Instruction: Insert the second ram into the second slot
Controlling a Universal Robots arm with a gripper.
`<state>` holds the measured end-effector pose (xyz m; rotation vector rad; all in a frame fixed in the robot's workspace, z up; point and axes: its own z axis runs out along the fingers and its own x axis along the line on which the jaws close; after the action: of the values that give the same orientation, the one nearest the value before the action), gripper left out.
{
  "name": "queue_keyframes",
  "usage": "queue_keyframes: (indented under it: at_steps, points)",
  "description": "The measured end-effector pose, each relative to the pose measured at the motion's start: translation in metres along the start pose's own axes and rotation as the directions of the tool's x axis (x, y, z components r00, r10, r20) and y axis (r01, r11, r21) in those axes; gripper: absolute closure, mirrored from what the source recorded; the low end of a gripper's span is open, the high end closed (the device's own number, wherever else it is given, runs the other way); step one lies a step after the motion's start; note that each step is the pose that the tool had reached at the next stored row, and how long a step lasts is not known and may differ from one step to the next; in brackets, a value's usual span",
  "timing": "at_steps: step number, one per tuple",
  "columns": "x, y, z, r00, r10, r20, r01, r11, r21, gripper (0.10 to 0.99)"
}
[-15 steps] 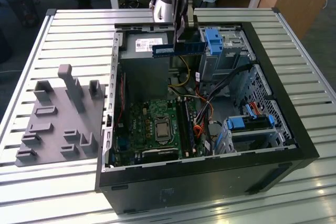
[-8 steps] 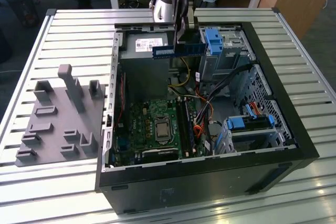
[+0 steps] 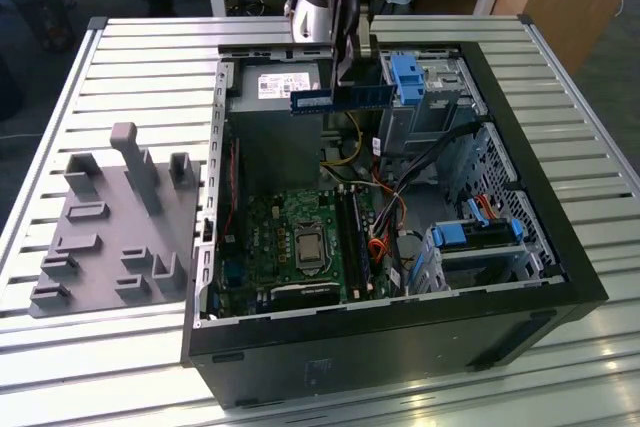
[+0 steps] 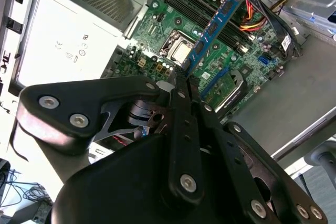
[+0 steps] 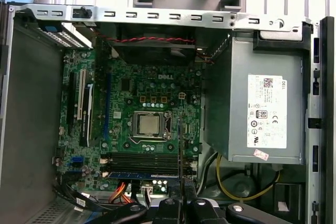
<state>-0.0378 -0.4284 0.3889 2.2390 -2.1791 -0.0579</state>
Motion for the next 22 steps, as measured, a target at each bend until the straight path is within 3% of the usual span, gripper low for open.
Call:
queue_keyframes:
  at_steps: [22]
  points:
    - [0.0056, 0.0001, 0.0, 1.0, 0.007, 0.0, -0.007, 1.0, 0.0, 0.949]
